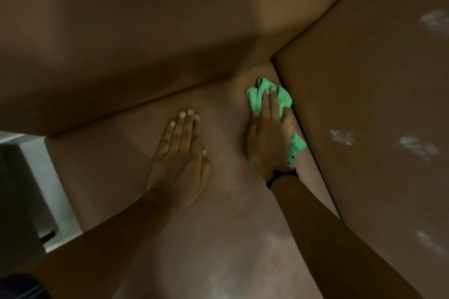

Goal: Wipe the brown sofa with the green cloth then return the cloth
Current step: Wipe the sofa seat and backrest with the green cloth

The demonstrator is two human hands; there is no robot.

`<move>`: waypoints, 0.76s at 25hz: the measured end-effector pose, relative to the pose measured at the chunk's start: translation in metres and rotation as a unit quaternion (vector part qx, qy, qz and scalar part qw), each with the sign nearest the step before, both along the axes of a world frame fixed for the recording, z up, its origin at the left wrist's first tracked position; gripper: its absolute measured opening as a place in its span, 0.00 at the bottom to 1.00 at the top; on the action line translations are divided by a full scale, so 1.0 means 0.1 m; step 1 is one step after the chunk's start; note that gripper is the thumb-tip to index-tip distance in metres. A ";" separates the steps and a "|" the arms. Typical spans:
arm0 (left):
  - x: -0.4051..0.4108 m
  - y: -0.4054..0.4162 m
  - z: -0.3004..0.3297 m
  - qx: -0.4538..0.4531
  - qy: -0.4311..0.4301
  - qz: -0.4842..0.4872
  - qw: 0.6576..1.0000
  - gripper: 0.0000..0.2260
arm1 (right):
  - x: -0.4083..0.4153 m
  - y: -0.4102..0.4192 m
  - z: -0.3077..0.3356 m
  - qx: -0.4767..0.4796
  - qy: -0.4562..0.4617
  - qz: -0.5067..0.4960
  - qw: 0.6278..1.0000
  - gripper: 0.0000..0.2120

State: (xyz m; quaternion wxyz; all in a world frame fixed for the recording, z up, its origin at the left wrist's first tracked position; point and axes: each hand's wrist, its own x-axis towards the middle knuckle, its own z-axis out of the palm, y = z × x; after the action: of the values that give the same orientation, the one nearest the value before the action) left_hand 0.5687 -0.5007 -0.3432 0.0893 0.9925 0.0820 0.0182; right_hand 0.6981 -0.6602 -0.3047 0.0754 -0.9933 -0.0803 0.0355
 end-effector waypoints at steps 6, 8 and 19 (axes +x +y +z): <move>0.00 -0.02 0.06 0.001 -0.009 0.006 1.000 0.35 | -0.58 -0.25 0.02 -0.003 0.021 0.180 0.983 0.31; 0.01 -0.01 0.03 -0.004 -0.004 0.004 1.000 0.35 | -0.02 0.02 -0.03 -0.032 -0.011 0.091 0.995 0.30; 0.00 -0.01 0.09 -0.019 -0.006 -0.005 1.000 0.34 | 0.32 -0.07 -0.01 0.026 -0.032 0.084 0.996 0.29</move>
State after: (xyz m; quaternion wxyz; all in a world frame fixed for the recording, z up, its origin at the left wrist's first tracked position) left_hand 0.5683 -0.5013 -0.3346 0.1085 0.9909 0.0771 0.0219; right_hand 0.7303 -0.6674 -0.3055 0.0956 -0.9813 -0.1668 0.0076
